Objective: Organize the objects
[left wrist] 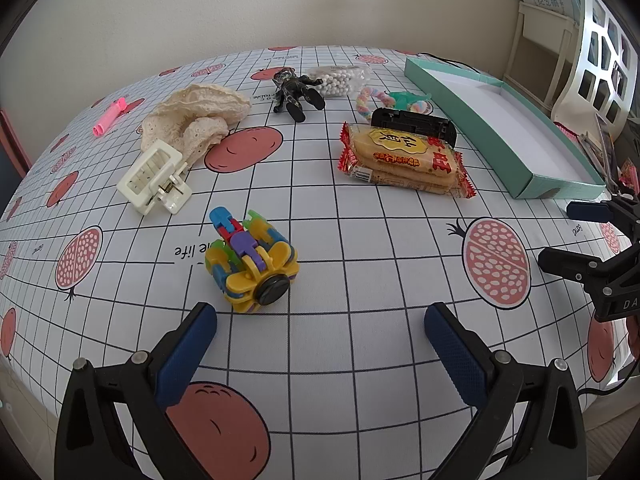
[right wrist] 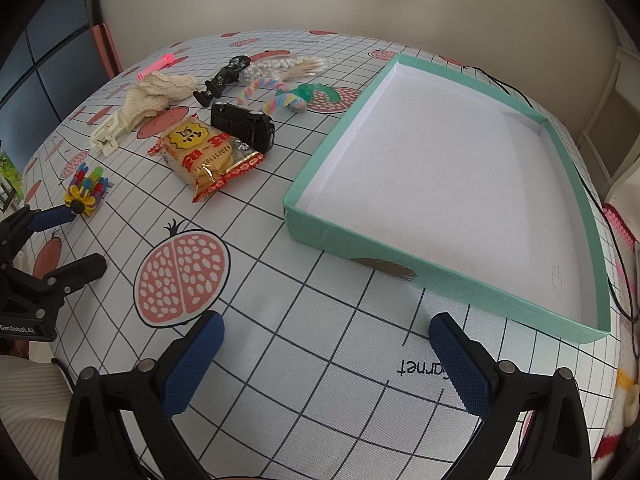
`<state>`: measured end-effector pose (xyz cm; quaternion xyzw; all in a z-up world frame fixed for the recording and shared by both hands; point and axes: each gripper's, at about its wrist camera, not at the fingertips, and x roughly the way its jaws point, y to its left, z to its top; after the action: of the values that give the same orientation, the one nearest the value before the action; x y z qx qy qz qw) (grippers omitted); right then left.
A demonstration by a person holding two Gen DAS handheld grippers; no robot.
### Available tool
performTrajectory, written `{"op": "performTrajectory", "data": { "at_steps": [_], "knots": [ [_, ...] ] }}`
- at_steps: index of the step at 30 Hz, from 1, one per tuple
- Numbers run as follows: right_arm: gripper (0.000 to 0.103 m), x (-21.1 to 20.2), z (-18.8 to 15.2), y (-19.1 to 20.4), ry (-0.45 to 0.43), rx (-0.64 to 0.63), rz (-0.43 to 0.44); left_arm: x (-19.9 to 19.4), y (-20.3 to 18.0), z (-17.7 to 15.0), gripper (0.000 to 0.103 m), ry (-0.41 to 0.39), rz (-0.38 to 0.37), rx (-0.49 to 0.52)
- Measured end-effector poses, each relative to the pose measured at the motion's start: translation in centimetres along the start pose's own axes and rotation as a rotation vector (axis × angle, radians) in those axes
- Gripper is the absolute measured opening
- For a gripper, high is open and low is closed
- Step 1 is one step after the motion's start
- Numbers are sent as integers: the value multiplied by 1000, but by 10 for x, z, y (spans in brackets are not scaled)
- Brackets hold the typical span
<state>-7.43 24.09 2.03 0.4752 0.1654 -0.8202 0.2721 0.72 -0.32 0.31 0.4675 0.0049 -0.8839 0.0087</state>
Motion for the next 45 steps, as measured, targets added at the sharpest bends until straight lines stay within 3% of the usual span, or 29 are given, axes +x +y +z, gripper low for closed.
{"op": "performTrajectory", "data": {
  "at_steps": [22, 37, 40, 45],
  "knots": [
    [103, -5, 4, 5, 18, -39, 1, 4, 9, 7, 103, 53, 4, -17],
    [103, -36, 64, 35, -85, -130, 62, -3, 29, 22, 86, -8, -26, -57],
    [103, -32, 75, 49, -83, -183, 64, -3, 31, 24, 73, -18, -33, -59],
    [102, -19, 90, 72, -54, -264, 70, 2, 38, 25, 62, -14, -55, -90]
  ]
}}
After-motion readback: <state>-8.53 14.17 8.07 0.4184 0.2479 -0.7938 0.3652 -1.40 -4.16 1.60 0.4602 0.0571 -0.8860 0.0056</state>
